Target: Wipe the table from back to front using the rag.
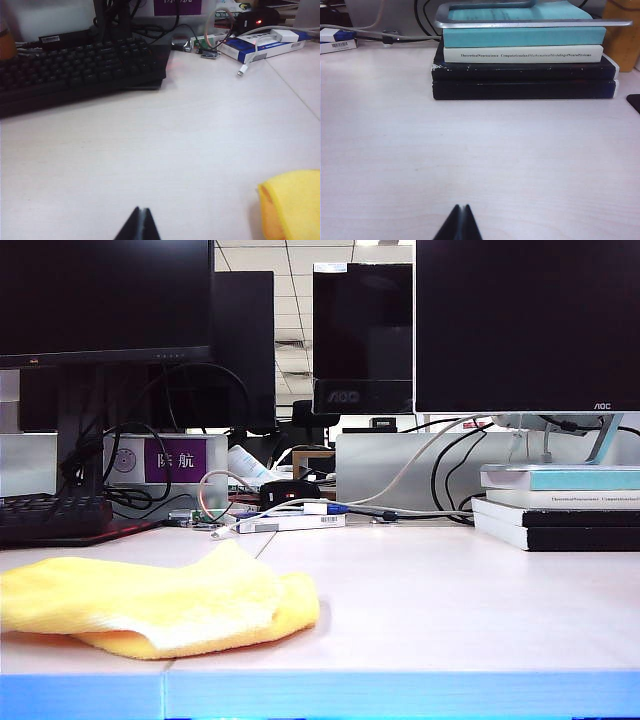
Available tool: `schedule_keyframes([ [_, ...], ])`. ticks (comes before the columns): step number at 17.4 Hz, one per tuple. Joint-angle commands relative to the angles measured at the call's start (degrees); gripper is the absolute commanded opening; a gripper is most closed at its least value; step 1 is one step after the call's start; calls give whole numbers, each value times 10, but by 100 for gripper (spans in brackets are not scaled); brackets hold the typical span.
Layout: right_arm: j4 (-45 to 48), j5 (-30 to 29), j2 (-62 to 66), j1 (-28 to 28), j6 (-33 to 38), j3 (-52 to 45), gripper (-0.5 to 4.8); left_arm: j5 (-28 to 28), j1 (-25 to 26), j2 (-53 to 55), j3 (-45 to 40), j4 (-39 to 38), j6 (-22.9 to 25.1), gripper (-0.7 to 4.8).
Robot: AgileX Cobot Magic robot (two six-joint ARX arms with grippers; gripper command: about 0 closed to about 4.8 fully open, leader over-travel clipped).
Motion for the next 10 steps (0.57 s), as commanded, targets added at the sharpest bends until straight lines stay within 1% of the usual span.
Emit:
schedule_keyframes([
  [1,3,2,-1,0,3,-4,-5,2,0,-2,-1,-12,0,-5],
  [6,17,2,-1,0,4,-2,-5,0,0,-2,-1,-8,-1,-5],
  [8,45,8,-1,0,37,10,-5,-2,0,-2,3,26,-28,-5],
  [9,42,26,-1,0,52,31,-5,-9,0,-1,17,34,-52,-5],
  [10,33,47,-1,0,53,51,-5,-15,0,-1,33,34,-67,-5],
])
